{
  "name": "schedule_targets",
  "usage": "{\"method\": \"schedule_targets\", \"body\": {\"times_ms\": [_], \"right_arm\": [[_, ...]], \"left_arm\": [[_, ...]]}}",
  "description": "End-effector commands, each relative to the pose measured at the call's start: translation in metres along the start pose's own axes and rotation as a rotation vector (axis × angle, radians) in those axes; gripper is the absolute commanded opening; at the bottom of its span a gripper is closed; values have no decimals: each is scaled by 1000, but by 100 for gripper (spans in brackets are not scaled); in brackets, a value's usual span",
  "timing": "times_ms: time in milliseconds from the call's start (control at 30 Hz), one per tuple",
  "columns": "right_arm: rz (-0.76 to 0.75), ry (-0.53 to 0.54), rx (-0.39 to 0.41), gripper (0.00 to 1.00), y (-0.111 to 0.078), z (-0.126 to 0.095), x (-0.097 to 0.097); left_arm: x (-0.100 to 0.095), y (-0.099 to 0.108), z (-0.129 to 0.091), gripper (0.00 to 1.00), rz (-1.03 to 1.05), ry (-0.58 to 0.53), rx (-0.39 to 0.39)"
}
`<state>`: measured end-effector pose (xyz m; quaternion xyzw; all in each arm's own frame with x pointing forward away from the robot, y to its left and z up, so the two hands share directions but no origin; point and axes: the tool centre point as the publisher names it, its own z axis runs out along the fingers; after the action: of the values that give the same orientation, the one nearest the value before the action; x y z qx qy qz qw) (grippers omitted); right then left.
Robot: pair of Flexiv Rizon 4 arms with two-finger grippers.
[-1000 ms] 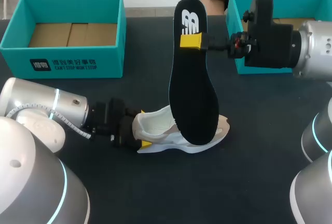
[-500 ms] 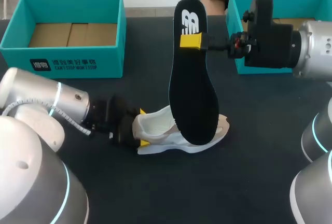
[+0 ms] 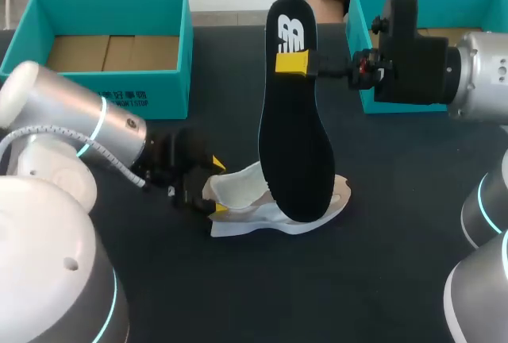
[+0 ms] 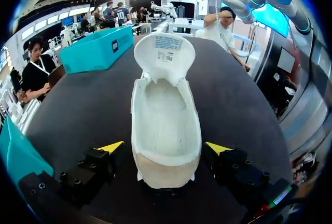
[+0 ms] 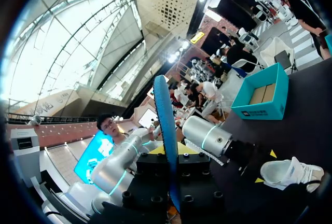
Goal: Take the shoe out of the shoebox, open the shoe tongue, remove and reinsert the insole, then place the shoe into the shoebox
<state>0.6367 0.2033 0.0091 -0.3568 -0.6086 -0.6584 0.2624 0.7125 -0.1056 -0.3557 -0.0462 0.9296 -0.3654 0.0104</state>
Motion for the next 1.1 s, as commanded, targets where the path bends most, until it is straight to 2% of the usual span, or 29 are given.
{"method": "schedule_targets", "body": {"times_ms": [33,400,500,633,833,1100], "right_arm": [[1,-2,-2,0,0,4,0],[1,-2,-2,0,0,4,0],[1,-2,-2,0,0,4,0],[1,-2,-2,0,0,4,0],[1,-2,-2,0,0,4,0],[1,-2,-2,0,0,4,0]], "left_arm": [[0,-7,-2,100,8,-15,-136],[0,-7,-2,100,8,-15,-136],[-3,-13,-5,100,-11,81,-241],[-3,-18,-9,100,17,152,-357],[-1,-21,-8,100,41,188,-505],[4,-23,-9,100,74,156,-629]]}}
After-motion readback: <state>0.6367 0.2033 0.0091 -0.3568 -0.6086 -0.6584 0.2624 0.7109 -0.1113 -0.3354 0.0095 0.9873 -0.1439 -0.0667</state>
